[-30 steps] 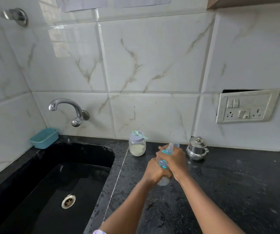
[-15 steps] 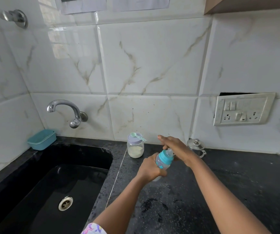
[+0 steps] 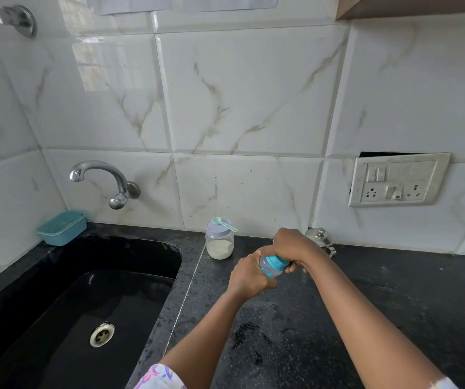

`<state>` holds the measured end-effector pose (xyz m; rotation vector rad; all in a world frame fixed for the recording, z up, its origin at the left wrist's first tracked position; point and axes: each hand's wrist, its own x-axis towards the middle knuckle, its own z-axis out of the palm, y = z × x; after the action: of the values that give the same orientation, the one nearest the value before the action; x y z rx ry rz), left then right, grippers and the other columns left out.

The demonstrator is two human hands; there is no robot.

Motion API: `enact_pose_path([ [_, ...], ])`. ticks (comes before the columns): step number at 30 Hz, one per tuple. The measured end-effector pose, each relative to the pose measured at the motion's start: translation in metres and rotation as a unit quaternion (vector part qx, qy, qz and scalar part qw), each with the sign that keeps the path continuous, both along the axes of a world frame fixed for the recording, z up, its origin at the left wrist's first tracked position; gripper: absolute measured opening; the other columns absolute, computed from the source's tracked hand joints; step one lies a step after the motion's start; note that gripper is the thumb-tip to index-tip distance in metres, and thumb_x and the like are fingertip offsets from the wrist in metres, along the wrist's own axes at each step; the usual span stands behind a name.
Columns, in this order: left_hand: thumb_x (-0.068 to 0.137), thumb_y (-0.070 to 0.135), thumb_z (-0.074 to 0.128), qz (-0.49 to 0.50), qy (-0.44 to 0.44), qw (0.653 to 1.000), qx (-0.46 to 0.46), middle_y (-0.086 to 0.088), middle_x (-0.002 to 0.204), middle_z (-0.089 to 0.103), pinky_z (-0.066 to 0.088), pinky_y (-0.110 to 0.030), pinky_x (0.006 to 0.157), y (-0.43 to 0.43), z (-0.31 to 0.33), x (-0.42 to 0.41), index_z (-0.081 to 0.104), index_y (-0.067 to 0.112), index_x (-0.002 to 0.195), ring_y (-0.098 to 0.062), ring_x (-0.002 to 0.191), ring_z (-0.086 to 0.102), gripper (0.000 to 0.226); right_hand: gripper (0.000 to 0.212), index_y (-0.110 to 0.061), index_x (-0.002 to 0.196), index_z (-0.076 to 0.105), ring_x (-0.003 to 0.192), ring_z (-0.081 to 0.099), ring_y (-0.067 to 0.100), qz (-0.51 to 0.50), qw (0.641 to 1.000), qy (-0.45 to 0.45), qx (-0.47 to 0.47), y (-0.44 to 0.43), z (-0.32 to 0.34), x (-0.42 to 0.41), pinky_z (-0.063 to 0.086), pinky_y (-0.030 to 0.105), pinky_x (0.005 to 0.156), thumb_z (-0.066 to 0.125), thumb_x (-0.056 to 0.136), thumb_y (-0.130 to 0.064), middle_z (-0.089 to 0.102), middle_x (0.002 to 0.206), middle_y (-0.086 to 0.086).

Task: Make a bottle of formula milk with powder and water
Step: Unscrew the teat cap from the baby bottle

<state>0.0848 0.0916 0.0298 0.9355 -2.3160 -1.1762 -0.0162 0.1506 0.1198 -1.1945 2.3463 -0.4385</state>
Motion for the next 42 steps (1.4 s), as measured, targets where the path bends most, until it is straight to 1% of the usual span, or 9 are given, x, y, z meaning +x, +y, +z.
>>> enact_pose_path([
  [9, 0.050, 0.019, 0.068, -0.050, 0.011, 0.994, 0.097, 0.008, 0.076, 0.058, 0.044, -0.025, 0.063, 0.000, -0.001, 0.000, 0.053, 0.030, 0.077, -0.009, 0.067, 0.052, 0.033, 0.046, -0.018, 0.105, 0.063, 0.093, 0.052, 0.016, 0.203, 0.978, 0.049, 0.021, -0.002, 0.004, -0.006, 0.041, 0.024, 0.067, 0.084, 0.063, -0.019, 0.057, 0.104, -0.001],
  [11, 0.052, 0.014, 0.070, -0.054, 0.031, 0.993, 0.104, 0.006, 0.083, 0.061, 0.047, -0.026, 0.068, 0.000, -0.006, -0.002, 0.057, 0.034, 0.083, -0.011, 0.072, 0.055, 0.040, 0.045, -0.020, 0.105, 0.065, 0.094, 0.054, 0.015, 0.187, 0.982, 0.016, -0.015, -0.002, 0.005, -0.008, 0.044, 0.027, 0.073, 0.083, 0.065, -0.027, 0.060, 0.108, 0.000],
  [14, 0.060, 0.008, 0.076, -0.038, 0.052, 0.993, 0.103, 0.006, 0.086, 0.061, 0.047, -0.022, 0.069, -0.003, -0.011, -0.002, 0.056, 0.027, 0.093, -0.007, 0.073, 0.055, 0.043, 0.050, -0.013, 0.089, 0.065, 0.079, 0.056, 0.014, 0.044, 0.984, 0.012, -0.172, -0.004, 0.006, -0.006, 0.045, 0.029, 0.069, 0.070, 0.070, -0.059, 0.062, 0.086, 0.000],
  [18, 0.064, 0.009, 0.078, -0.034, 0.062, 0.994, 0.085, 0.005, 0.090, 0.060, 0.046, -0.016, 0.068, -0.005, -0.015, -0.001, 0.053, 0.022, 0.099, -0.006, 0.075, 0.055, 0.044, 0.072, -0.011, 0.093, 0.058, 0.075, 0.063, 0.024, -0.023, 0.994, 0.102, -0.023, -0.005, 0.004, -0.003, 0.055, 0.035, 0.073, 0.043, 0.074, -0.079, 0.063, 0.086, 0.008],
  [22, 0.064, 0.013, 0.081, -0.038, 0.063, 0.992, 0.103, 0.007, 0.090, 0.061, 0.048, -0.017, 0.072, -0.005, -0.024, -0.002, 0.054, 0.025, 0.098, -0.008, 0.080, 0.058, 0.045, 0.055, -0.002, 0.100, 0.061, 0.055, 0.064, 0.021, -0.016, 0.999, 0.013, 0.045, -0.002, 0.002, 0.000, 0.056, 0.027, 0.060, 0.065, 0.079, -0.053, 0.069, 0.077, 0.017],
  [26, 0.062, 0.027, 0.085, -0.048, 0.038, 0.993, 0.099, 0.005, 0.104, 0.062, 0.050, -0.023, 0.084, -0.006, -0.036, -0.002, 0.052, 0.024, 0.111, -0.013, 0.096, 0.060, 0.059, 0.031, -0.009, 0.099, 0.065, 0.076, 0.060, 0.020, 0.045, 0.999, -0.021, -0.010, 0.003, -0.001, -0.002, 0.054, 0.029, 0.065, 0.075, 0.070, -0.014, 0.065, 0.094, 0.009],
  [30, 0.062, 0.032, 0.085, -0.052, 0.035, 0.989, 0.133, 0.005, 0.105, 0.056, 0.047, -0.021, 0.082, -0.005, -0.047, 0.000, 0.045, 0.022, 0.115, -0.010, 0.095, 0.055, 0.067, 0.038, -0.016, 0.084, 0.067, 0.091, 0.052, 0.018, 0.016, 0.991, -0.079, -0.105, 0.009, -0.011, -0.005, 0.053, 0.032, 0.075, 0.067, 0.060, 0.014, 0.057, 0.093, 0.000],
  [36, 0.051, 0.029, 0.063, -0.002, 0.074, 0.978, 0.194, -0.004, 0.104, 0.052, 0.047, -0.026, 0.078, -0.006, -0.072, 0.008, 0.039, 0.020, 0.117, -0.015, 0.092, 0.053, 0.071, 0.043, -0.011, 0.095, 0.069, 0.092, 0.052, 0.020, -0.071, 0.979, -0.112, -0.155, 0.020, -0.035, -0.018, 0.045, 0.027, 0.073, 0.069, 0.060, 0.014, 0.058, 0.101, 0.005],
  [42, 0.062, 0.019, 0.061, 0.017, 0.066, 0.974, 0.215, -0.006, 0.113, 0.055, 0.045, -0.031, 0.090, -0.011, -0.094, 0.017, 0.039, 0.021, 0.123, -0.018, 0.099, 0.054, 0.065, 0.041, -0.017, 0.091, 0.070, 0.093, 0.058, 0.020, -0.102, 0.977, -0.125, -0.141, 0.027, -0.082, -0.027, 0.049, 0.027, 0.076, 0.074, 0.059, 0.007, 0.063, 0.103, 0.008],
])
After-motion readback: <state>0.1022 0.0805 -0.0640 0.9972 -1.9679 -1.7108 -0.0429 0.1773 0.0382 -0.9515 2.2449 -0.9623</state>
